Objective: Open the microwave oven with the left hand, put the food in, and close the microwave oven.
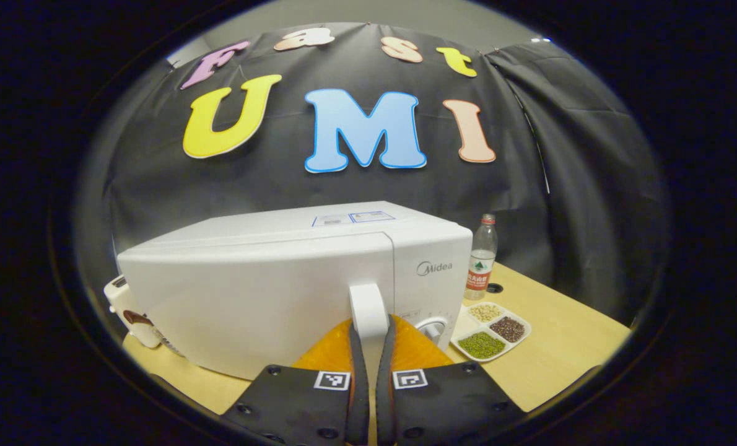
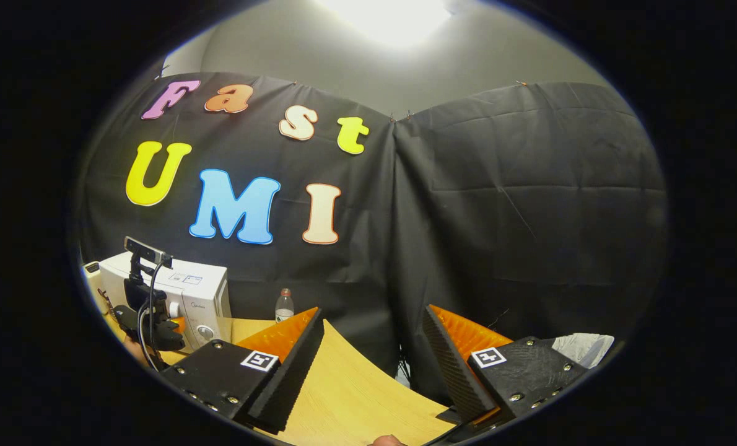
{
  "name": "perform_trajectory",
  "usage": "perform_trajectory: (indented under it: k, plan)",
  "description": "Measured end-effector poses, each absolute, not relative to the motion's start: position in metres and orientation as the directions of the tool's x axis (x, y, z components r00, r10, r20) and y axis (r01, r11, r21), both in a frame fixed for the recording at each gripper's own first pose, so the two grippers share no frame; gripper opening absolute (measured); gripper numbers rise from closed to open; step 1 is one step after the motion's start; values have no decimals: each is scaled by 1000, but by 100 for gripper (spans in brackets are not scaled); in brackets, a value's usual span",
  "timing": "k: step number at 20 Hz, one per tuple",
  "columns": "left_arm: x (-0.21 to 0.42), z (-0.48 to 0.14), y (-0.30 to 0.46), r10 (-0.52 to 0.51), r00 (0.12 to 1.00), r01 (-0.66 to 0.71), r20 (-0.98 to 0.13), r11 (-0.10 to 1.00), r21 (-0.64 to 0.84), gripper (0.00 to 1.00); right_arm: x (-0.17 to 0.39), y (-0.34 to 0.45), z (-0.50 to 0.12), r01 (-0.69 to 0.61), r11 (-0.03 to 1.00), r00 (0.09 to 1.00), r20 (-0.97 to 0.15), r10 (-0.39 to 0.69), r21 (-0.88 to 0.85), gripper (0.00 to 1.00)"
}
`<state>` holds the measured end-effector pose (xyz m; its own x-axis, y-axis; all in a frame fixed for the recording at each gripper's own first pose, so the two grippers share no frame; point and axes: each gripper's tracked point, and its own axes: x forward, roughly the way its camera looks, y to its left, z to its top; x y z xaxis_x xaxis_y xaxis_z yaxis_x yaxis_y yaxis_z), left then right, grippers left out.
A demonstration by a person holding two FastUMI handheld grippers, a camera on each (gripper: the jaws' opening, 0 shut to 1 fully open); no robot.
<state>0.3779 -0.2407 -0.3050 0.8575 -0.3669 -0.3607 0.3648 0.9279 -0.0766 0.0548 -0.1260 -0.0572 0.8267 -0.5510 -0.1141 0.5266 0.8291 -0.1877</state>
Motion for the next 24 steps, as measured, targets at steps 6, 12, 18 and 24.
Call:
perform_trajectory:
  k: [6, 12, 18, 24]
  plan:
    - [328, -297, -221, -373, 871, 380, -319, 924, -43, 8, 60, -118, -56, 472, 868, 865, -113, -490, -154, 97]
    - [285, -291, -193, -351, 863, 356, -363, 933, -56, 9, 58, -105, -48, 368, 924, 921, -92, -378, -109, 97]
    - [237, -285, -152, -282, 877, 290, -389, 956, -42, 9, 45, -100, -47, 269, 961, 958, -90, -274, -60, 98]
    - [199, -283, -106, -192, 890, 209, -413, 978, -3, 8, 31, -89, -52, 165, 986, 981, -102, -166, -19, 97]
